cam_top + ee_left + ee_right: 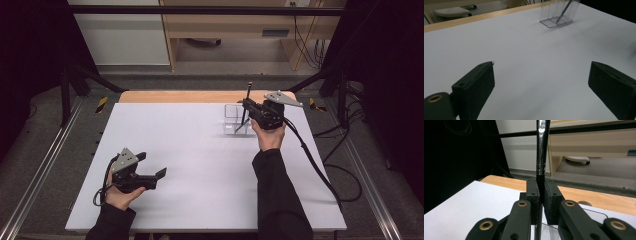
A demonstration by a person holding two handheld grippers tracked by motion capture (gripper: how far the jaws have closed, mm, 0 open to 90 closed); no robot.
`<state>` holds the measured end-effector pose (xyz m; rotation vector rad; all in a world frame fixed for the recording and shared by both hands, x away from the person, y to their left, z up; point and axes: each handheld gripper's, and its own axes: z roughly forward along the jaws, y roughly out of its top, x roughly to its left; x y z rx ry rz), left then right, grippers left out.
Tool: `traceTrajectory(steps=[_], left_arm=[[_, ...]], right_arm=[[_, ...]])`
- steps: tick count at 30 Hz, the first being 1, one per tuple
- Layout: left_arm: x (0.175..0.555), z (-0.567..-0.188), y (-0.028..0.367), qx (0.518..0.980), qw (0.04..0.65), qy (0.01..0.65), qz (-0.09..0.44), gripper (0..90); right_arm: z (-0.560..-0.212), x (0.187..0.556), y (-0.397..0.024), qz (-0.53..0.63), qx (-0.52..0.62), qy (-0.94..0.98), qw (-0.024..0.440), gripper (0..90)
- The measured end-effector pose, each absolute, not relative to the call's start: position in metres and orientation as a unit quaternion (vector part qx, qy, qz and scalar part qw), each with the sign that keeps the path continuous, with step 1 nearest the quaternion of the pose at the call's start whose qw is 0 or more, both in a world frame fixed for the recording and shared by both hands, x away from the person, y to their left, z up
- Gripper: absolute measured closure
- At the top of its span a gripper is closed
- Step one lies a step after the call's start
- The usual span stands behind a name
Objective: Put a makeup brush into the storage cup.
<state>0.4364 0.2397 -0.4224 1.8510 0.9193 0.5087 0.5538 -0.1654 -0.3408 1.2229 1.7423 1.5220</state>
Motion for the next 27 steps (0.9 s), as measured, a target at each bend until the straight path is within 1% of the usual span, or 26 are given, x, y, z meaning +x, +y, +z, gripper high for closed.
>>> traceTrajectory(steps=[27], left_arm=[[0.438, -0.421, 0.246, 0.756, 0.491, 0.379, 0.209, 6.2]], right_arm=[[-0.347, 0.587, -0.165, 0.564, 0.475, 0.614, 0.282, 84.2]])
